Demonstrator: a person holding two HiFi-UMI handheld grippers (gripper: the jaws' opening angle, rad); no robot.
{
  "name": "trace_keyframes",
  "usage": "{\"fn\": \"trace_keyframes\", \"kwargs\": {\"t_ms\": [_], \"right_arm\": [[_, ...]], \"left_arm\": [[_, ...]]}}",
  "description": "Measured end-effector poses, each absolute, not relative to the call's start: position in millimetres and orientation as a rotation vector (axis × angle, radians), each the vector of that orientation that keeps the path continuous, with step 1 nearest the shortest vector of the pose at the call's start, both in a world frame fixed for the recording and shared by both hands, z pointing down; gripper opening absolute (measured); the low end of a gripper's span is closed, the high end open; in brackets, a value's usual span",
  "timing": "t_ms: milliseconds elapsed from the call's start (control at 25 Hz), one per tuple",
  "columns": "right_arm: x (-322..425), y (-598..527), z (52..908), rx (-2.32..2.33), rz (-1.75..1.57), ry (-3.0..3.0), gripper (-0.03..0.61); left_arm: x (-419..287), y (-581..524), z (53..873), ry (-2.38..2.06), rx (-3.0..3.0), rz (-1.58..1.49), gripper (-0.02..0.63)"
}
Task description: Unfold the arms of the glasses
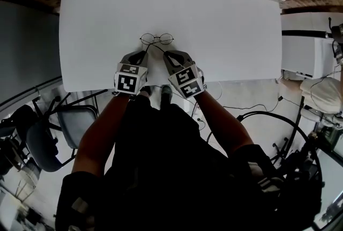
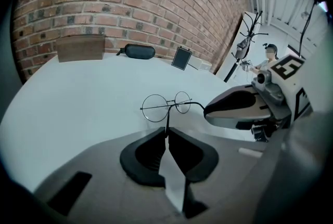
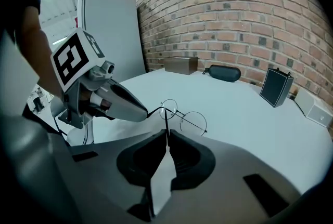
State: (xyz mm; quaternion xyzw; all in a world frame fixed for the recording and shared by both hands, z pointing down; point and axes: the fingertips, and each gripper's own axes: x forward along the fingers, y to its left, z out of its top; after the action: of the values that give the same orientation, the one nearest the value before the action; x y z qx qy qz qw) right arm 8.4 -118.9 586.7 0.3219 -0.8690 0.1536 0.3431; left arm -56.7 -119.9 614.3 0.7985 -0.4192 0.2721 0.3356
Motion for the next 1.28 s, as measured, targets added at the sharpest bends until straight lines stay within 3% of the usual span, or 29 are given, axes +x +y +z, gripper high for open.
{"fn": "trace_keyframes", "kwargs": {"t_ms": [680, 920, 1280], "right_arm": [[7.0, -84.9, 622.8, 0.648, 0.322, -2.197, 0.025], [3.5, -87.4, 623.6, 0.651, 0.321, -2.189, 0.025], [11.4, -88.9, 619.7, 0.720, 0.397, -2.189, 0.052]], "left_arm": [[-20.5, -81.0, 628.9, -0.984, 2.079, 0.732, 0.032], [-19.3, -77.2, 623.2, -0.974, 2.086, 0.689, 0.117], [-42.7, -118.7, 603.5, -1.146, 2.008, 0.540, 0.117]]}}
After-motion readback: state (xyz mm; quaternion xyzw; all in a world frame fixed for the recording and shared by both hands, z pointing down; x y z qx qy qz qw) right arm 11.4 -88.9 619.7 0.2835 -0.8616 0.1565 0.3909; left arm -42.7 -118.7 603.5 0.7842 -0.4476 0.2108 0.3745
